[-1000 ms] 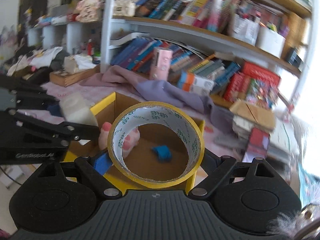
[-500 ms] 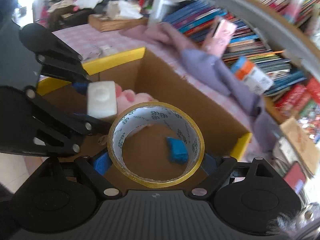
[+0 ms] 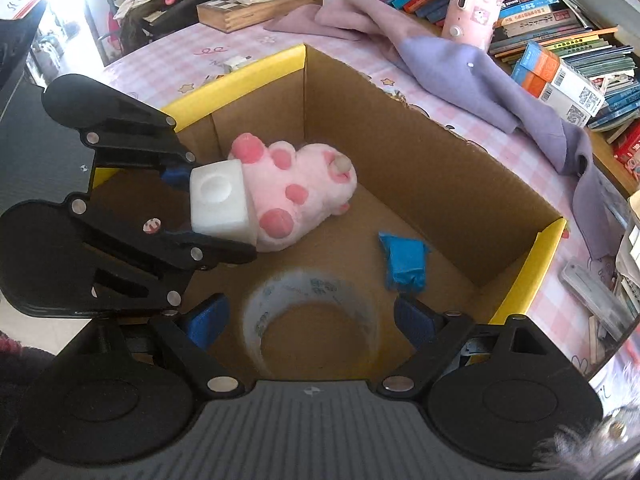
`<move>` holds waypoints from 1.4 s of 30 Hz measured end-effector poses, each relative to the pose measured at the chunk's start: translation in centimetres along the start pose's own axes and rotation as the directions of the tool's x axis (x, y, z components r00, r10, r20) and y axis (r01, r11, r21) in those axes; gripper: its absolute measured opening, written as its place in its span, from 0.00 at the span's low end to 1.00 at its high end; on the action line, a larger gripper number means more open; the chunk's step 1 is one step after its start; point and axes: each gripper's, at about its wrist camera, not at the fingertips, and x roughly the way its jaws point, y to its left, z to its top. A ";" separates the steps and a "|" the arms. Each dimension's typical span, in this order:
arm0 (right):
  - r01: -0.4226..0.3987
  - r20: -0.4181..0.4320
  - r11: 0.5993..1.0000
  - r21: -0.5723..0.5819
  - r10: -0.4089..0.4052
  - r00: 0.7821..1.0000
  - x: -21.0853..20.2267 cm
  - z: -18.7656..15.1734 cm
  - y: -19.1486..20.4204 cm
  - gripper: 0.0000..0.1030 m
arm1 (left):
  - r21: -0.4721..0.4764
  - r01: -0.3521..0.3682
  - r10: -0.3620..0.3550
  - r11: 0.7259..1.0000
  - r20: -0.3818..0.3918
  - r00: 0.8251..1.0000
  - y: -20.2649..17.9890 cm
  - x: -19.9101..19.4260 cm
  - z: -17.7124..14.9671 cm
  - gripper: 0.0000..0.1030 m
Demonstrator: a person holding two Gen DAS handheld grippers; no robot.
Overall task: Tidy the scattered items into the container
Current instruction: 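Open the left gripper to drop the cube while the right gripper releases the tape roll, then withdraw both tools up and away from the yellow box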
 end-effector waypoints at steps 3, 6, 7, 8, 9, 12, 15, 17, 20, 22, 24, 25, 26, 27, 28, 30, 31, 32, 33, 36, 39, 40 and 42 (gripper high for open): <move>0.010 0.009 1.000 0.012 -0.011 1.000 -0.2 -0.3 -0.2 0.87 | 0.005 -0.041 0.041 0.999 0.015 0.999 -0.1 -0.3 0.0 0.52; 0.007 0.026 0.999 0.031 -0.008 1.000 -0.4 -0.6 -0.6 0.87 | 0.016 -0.071 0.070 0.997 0.037 0.997 -0.2 -1.1 0.0 0.58; 0.011 0.032 0.999 0.036 -0.013 0.999 -0.7 -0.8 -0.5 0.87 | 0.017 -0.075 0.074 0.997 0.048 0.996 -0.3 -1.5 0.0 0.61; 0.019 0.041 0.999 0.042 -0.020 0.999 -1.0 -0.9 -0.4 0.87 | 0.016 -0.078 0.076 0.997 0.060 0.995 -0.3 -1.9 -0.1 0.63; 0.027 0.053 0.998 0.052 -0.030 0.998 -1.3 -1.1 -0.2 0.87 | 0.011 -0.081 0.080 0.997 0.075 0.994 -0.3 -2.4 -0.2 0.66; 0.049 0.088 0.995 0.082 -0.056 0.995 -2.7 -1.5 0.2 0.87 | -0.006 -0.086 0.087 0.996 0.110 0.990 -0.2 -4.1 -0.5 0.69; 0.083 0.129 0.991 0.105 -0.096 0.987 -4.2 -2.0 1.2 0.87 | -0.022 -0.091 0.093 0.996 0.152 0.984 -0.2 -6.1 -1.1 0.73; 0.101 0.157 0.986 0.131 -0.121 0.980 -5.4 -2.6 2.0 0.87 | -0.033 -0.087 0.091 0.996 0.176 0.980 -0.2 -7.4 -1.6 0.75; 0.128 0.194 0.975 0.179 -0.163 0.967 -6.9 -3.3 3.2 0.87 | -0.048 -0.074 0.083 0.996 0.207 0.975 -0.2 -9.3 -2.6 0.79; 0.141 0.218 0.967 0.213 -0.188 0.958 -8.0 -3.7 4.1 0.87 | -0.049 -0.065 0.075 0.997 0.226 0.971 -0.2 -10.5 -3.2 0.81; 0.152 0.238 0.958 0.242 -0.210 0.948 -8.9 -4.2 5.1 0.87 | -0.045 -0.061 0.070 0.997 0.244 0.967 -0.3 -11.5 -3.9 0.81; 0.158 0.248 0.953 0.259 -0.224 0.943 -9.3 -4.4 5.6 0.87 | -0.043 -0.060 0.069 0.997 0.253 0.965 -0.4 -12.0 -4.2 0.81; 0.165 0.255 0.947 0.274 -0.237 0.937 -9.6 -4.6 6.1 0.87 | -0.042 -0.058 0.067 0.997 0.263 0.962 -0.4 -12.6 -4.6 0.82; 0.172 0.262 0.941 0.291 -0.251 0.932 -10.0 -4.7 6.7 0.87 | -0.040 -0.055 0.064 0.998 0.272 0.960 -0.4 -13.0 -5.0 0.82; 0.178 0.269 0.934 0.310 -0.266 0.926 -10.3 -4.9 7.3 0.87 | -0.039 -0.051 0.060 0.998 0.280 0.958 -0.3 -13.5 -5.3 0.83; 0.190 0.279 0.919 0.345 -0.294 0.914 -10.8 -5.3 8.4 0.87 | -0.036 -0.042 0.051 0.998 0.292 0.955 -0.1 -14.3 -6.2 0.83; 0.196 0.283 0.912 0.361 -0.307 0.909 -11.0 -5.5 9.0 0.87 | -0.035 -0.038 0.047 0.999 0.295 0.954 0.0 -14.8 -6.7 0.84; 0.202 0.285 0.903 0.378 -0.321 0.903 -11.2 -5.6 9.7 0.87 | -0.034 -0.034 0.043 0.999 0.297 0.954 0.2 -15.1 -7.2 0.84; 0.208 0.286 0.896 0.392 -0.333 0.899 -11.3 -5.8 10.4 0.87 | -0.035 -0.031 0.040 0.999 0.296 0.954 0.4 -15.5 -7.7 0.84; 0.222 0.283 0.874 0.432 -0.365 0.887 -11.5 -6.2 12.6 0.87 | -0.046 -0.017 0.030 0.999 0.290 0.957 1.2 -16.4 -9.3 0.84; 0.227 0.274 0.854 0.468 -0.385 0.881 -11.7 -6.5 14.9 0.87 | -0.055 0.001 0.015 0.998 0.284 0.959 1.9 -17.3 -11.0 0.84; 0.230 0.272 0.849 0.476 -0.391 0.879 -11.7 -6.6 15.7 0.87 | -0.055 0.007 0.009 0.998 0.283 0.959 2.1 -17.6 -11.5 0.84; 0.242 0.267 0.838 0.488 -0.407 0.874 -11.8 -6.9 17.2 0.87 | -0.054 0.016 -0.001 0.998 0.278 0.960 2.5 -18.2 -12.6 0.84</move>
